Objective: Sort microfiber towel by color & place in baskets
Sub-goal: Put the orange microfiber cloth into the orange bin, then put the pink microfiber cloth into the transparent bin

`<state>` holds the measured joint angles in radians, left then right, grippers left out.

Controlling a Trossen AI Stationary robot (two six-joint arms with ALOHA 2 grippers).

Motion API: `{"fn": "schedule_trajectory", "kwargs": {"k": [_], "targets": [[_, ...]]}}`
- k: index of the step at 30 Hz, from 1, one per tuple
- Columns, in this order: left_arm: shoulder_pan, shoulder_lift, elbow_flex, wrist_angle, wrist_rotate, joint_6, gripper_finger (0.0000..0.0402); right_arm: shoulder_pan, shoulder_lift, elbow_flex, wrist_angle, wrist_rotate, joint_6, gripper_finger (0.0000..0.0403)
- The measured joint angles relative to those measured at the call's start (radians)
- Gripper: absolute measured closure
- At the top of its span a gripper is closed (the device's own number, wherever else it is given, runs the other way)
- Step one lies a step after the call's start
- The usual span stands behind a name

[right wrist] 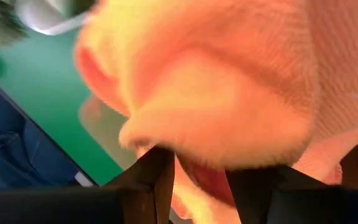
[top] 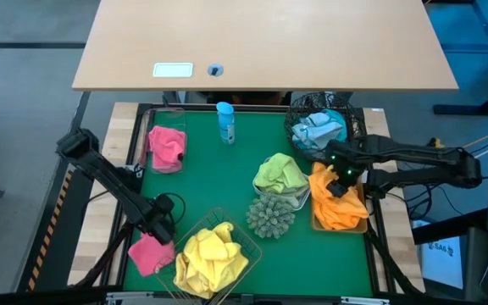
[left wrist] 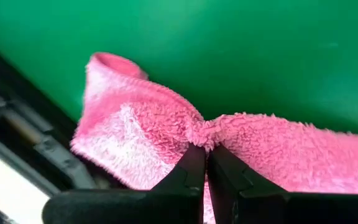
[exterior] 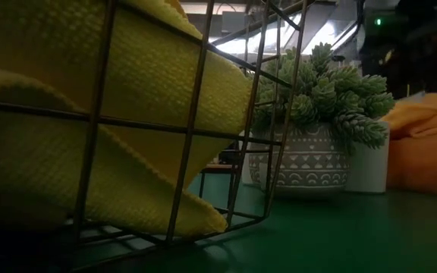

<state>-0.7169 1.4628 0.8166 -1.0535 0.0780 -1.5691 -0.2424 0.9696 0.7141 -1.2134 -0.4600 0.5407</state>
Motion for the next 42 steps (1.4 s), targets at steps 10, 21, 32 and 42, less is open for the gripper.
{"fn": "schedule_trajectory", "kwargs": {"k": [10, 21, 32, 42], "targets": [[0.001, -0.222, 0.004, -0.046, -0.099, -0.071, 0.0401, 0.0, -0.038, 0.153, -0.028, 0.005, 0.0, 0.0269], [0.001, -0.415, 0.005, -0.033, -0.287, -0.081, 0.0401, 0.0, -0.053, 0.228, -0.139, 0.005, 0.0, 0.0269], [0.001, -0.531, 0.028, -0.016, -0.429, -0.079, 0.0401, 0.001, -0.052, 0.266, -0.172, 0.033, 0.003, 0.0269], [0.047, -0.599, 0.259, -0.165, -0.8, 0.014, 0.0402, 0.0, -0.052, 0.39, -0.021, 0.033, -0.007, 0.0269]]}}
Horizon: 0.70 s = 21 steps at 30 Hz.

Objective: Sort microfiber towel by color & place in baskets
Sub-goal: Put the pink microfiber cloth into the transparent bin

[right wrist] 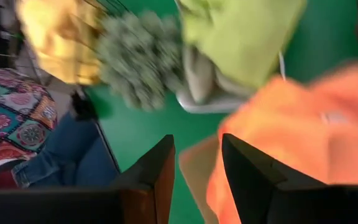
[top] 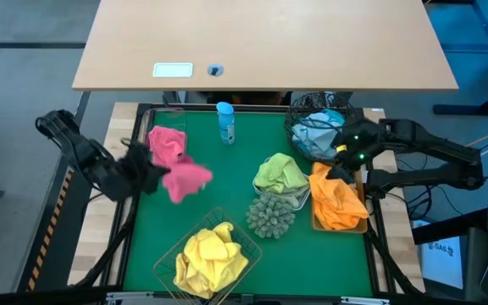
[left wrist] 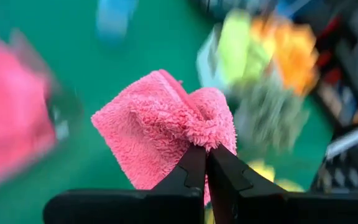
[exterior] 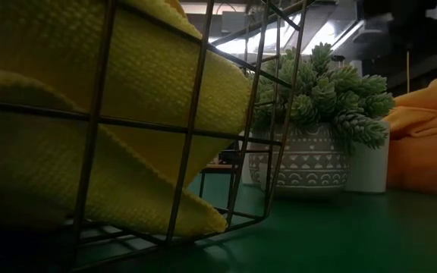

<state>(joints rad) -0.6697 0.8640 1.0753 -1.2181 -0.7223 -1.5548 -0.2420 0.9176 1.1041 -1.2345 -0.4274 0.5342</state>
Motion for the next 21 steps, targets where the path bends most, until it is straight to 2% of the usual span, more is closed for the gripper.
{"fn": "schedule_trajectory", "kwargs": {"k": [6, 13, 16, 21], "targets": [[0.06, -0.016, 0.152, -0.031, -0.26, 0.161, 0.0401, 0.0, 0.0, 0.018, 0.184, -0.002, -0.075, 0.0269], [0.158, -0.022, 0.283, -0.031, -0.456, 0.379, 0.0401, 0.0, 0.004, 0.018, 0.315, -0.002, -0.14, 0.0269], [0.213, -0.04, 0.292, -0.032, -0.507, 0.436, 0.0401, 0.0, 0.003, 0.018, 0.347, -0.003, -0.15, 0.0269], [0.316, -0.062, 0.288, -0.111, -0.524, 0.459, 0.0401, 0.0, 0.004, 0.018, 0.357, -0.003, -0.15, 0.0269]]}}
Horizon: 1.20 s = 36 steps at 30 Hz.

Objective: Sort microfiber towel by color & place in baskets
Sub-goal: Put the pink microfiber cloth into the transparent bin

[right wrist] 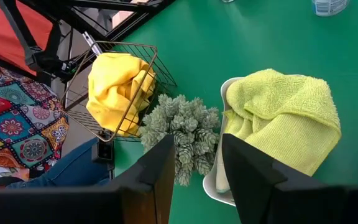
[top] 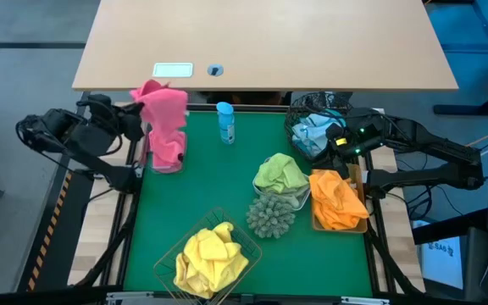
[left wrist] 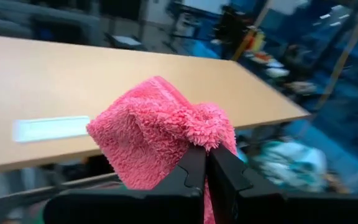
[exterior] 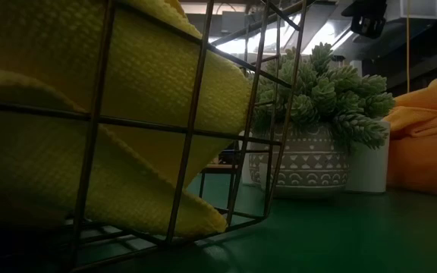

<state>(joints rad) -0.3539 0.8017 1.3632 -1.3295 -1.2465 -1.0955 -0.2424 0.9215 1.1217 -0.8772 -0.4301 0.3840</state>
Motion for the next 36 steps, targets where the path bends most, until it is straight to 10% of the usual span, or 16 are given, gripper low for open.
{"fn": "schedule_trajectory", "kwargs": {"k": [19, 36], "targets": [[0.228, 0.024, -0.376, -0.15, 0.244, -0.185, 0.0398, 0.0, 0.0, 0.0, 0.065, 0.0, -0.079, 0.0269], [0.34, 0.023, -0.518, -0.124, 0.255, -0.238, 0.0296, 0.0, 0.0, -0.001, 0.125, 0.0, -0.079, 0.0269]]}}
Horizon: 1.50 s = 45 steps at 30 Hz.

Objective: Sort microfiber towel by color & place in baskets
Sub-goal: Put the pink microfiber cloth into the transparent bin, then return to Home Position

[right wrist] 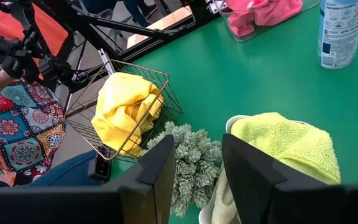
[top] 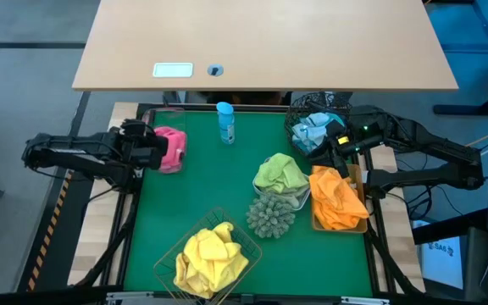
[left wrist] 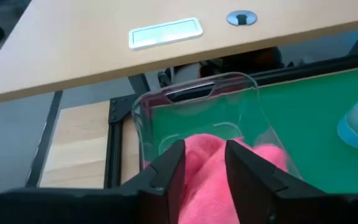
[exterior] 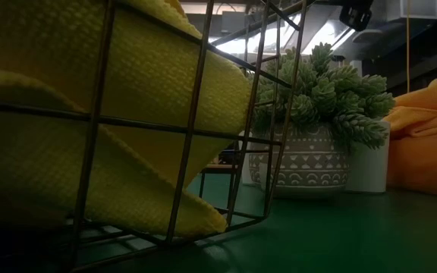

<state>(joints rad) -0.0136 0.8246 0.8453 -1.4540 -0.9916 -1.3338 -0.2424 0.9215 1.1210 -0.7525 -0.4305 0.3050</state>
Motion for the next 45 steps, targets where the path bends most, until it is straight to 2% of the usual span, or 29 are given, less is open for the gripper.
{"fn": "schedule_trajectory", "kwargs": {"k": [7, 10, 14, 18, 21, 24, 26, 30, 34, 39, 45], "targets": [[0.008, 0.0, 0.055, 0.027, 0.017, 0.036, 0.0282, 0.0, 0.0, 0.0, 0.009, 0.0, 0.0, 0.0269], [0.001, 0.0, 0.107, 0.11, 0.018, 0.159, 0.0288, 0.0, -0.002, 0.0, 0.042, -0.001, -0.001, 0.0269], [-0.015, 0.0, 0.189, 0.325, 0.05, 0.449, 0.0309, 0.0, -0.009, 0.0, 0.102, -0.008, -0.015, 0.0272], [-0.016, 0.0, 0.233, 0.635, 0.188, 0.78, 0.0345, 0.0, -0.024, 0.01, 0.129, -0.026, -0.041, 0.0302], [-0.016, -0.001, 0.24, 0.863, 0.306, 1.01, 0.0378, 0.0, -0.027, 0.058, 0.11, -0.032, -0.052, 0.0343], [-0.015, 0.0, 0.24, 1.02, 0.38, 1.186, 0.0398, 0.0, -0.031, 0.13, 0.083, -0.032, -0.074, 0.0388], [-0.01, -0.001, 0.24, 1.072, 0.435, 1.268, 0.0397, 0.0, -0.031, 0.186, 0.067, -0.029, -0.126, 0.0397], [0.014, -0.02, 0.24, 1.088, 0.571, 1.349, 0.04, 0.0, -0.033, 0.281, 0.018, -0.027, -0.198, 0.0383], [0.05, -0.049, 0.239, 1.09, 0.71, 1.444, 0.0401, 0.0, -0.062, 0.303, -0.026, -0.031, -0.326, 0.039], [0.091, -0.064, 0.171, 1.129, 0.825, 1.502, 0.0401, 0.0, -0.115, 0.191, 0.012, -0.039, -0.392, 0.0397], [0.101, -0.078, 0.016, 1.23, 0.861, 1.495, 0.0401, 0.0, -0.205, -0.118, 0.222, -0.06, -0.33, 0.0389]]}}
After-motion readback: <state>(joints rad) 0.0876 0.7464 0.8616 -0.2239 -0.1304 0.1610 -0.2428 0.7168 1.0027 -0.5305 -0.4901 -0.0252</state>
